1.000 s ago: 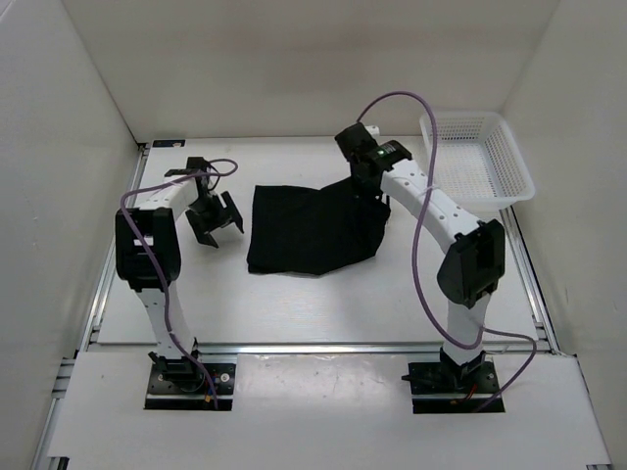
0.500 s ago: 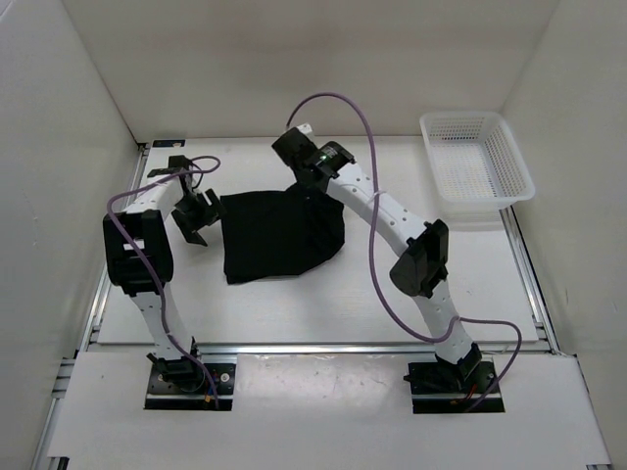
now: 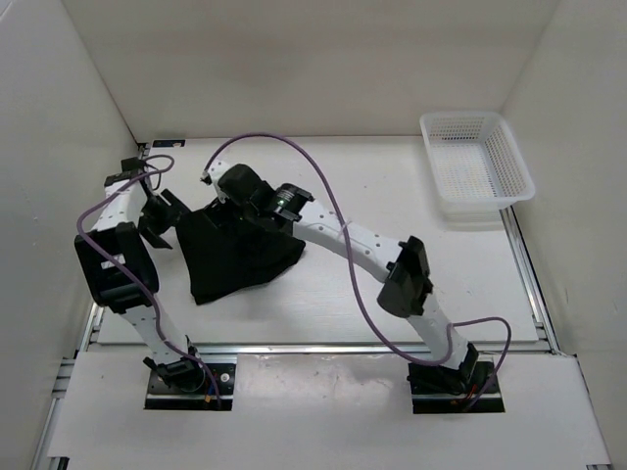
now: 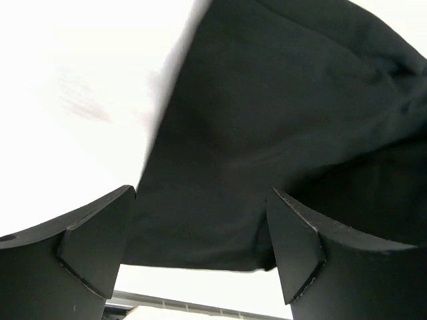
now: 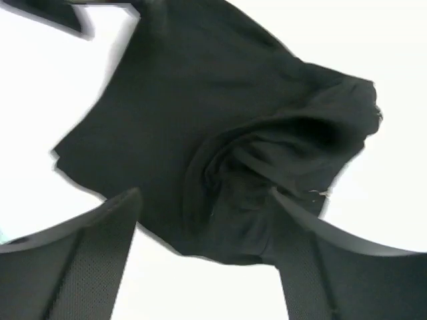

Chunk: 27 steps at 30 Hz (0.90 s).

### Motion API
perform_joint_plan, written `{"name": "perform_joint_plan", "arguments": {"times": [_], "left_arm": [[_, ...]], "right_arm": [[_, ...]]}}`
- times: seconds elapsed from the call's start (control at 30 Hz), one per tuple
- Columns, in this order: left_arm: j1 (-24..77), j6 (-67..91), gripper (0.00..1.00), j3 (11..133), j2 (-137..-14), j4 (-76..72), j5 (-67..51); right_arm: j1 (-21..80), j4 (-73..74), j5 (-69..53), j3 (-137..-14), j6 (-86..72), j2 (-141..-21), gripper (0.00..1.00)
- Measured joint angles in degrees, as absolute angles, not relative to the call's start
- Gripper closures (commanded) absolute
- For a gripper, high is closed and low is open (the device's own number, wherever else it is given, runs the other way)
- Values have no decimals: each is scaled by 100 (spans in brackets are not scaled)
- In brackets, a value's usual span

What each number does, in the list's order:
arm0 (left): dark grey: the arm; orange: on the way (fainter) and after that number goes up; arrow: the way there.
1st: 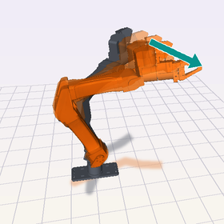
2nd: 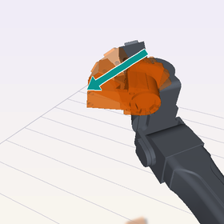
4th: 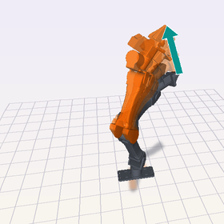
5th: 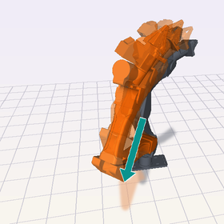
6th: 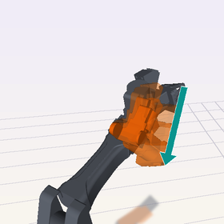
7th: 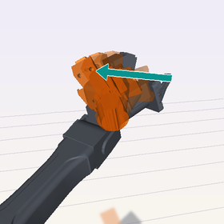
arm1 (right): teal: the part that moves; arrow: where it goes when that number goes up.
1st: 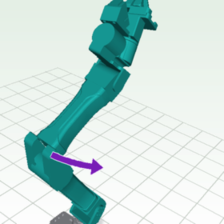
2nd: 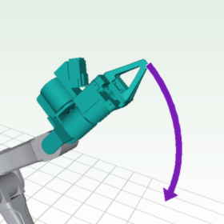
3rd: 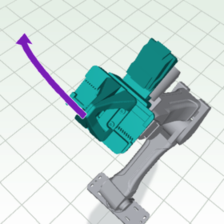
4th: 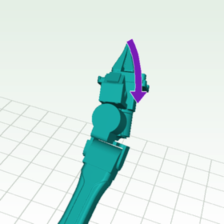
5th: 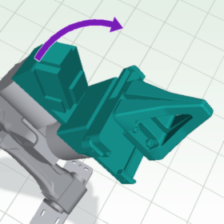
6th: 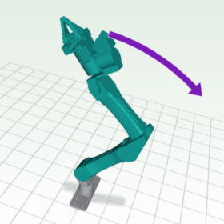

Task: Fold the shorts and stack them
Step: Fold the shorts

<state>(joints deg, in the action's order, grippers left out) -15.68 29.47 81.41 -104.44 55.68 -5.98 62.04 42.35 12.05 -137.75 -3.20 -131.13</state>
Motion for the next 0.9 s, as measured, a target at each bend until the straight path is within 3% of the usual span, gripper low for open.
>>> {"name": "perform_joint_plan", "arguments": {"times": [0.17,0.33,0.43,0.6,0.9], "left_arm": [[-1758,3000,10,8117,-10363,5642,-484],[-1833,2941,13,8103,-10350,5680,-504],[-1798,2873,14,8103,-10326,5680,-515],[-1616,2744,12,8044,-10219,5642,-631],[-1553,2637,12,7977,-10184,5627,-749]], "right_arm": [[5747,3203,585,-11500,-829,-11546,17],[4235,2856,303,-10346,-1509,-10696,20],[3682,3057,180,-10294,-1743,-10849,16],[3712,3385,-521,-10298,-1837,-11452,10],[4047,3183,-1850,-10136,-2104,-12499,13]]}}
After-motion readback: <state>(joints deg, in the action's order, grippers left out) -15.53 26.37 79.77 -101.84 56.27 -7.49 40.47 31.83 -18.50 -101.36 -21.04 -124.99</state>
